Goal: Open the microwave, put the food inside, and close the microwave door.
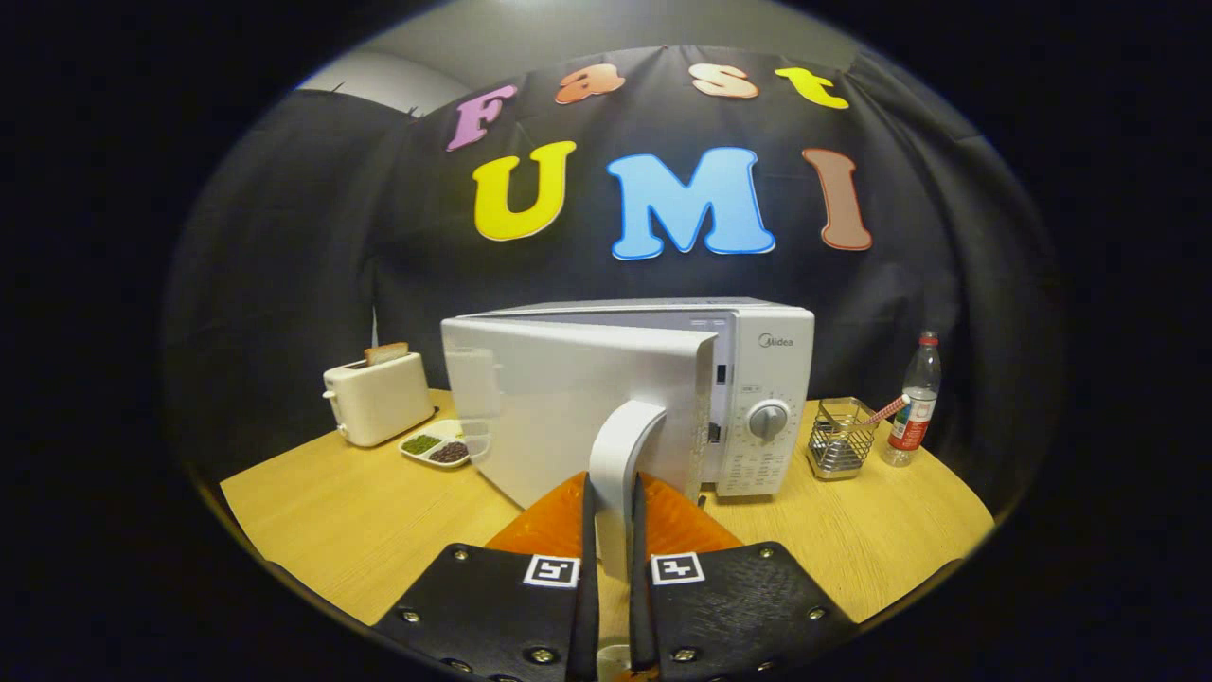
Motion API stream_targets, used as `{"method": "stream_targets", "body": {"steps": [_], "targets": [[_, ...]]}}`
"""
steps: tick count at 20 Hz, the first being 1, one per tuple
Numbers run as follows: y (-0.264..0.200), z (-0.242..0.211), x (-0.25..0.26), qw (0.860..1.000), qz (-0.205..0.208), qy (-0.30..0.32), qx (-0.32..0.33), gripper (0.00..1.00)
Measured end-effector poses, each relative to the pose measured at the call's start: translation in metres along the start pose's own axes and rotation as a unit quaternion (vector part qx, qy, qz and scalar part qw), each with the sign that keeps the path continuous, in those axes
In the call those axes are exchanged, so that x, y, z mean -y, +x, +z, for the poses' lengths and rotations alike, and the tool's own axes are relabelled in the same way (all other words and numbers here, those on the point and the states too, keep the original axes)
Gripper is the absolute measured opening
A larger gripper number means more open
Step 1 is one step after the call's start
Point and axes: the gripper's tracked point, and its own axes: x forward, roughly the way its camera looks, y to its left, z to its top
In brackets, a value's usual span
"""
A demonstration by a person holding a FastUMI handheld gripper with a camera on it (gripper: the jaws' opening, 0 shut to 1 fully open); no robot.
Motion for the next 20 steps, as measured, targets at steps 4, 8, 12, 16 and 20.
{"method": "stream_targets", "body": {"steps": [4, 8, 12, 16, 20], "targets": [[-0.026, -0.006, -0.049, 1.0, 0.023, -0.009, 0.005, 0.13], [-0.041, -0.009, -0.091, 1.0, 0.003, -0.002, 0.011, 0.13], [-0.052, -0.011, -0.142, 0.999, -0.041, 0.005, 0.03, 0.12], [-0.054, -0.012, -0.206, 0.997, -0.06, 0.011, 0.054, 0.13], [-0.049, -0.014, -0.258, 0.996, -0.07, 0.002, 0.063, 0.12]]}}
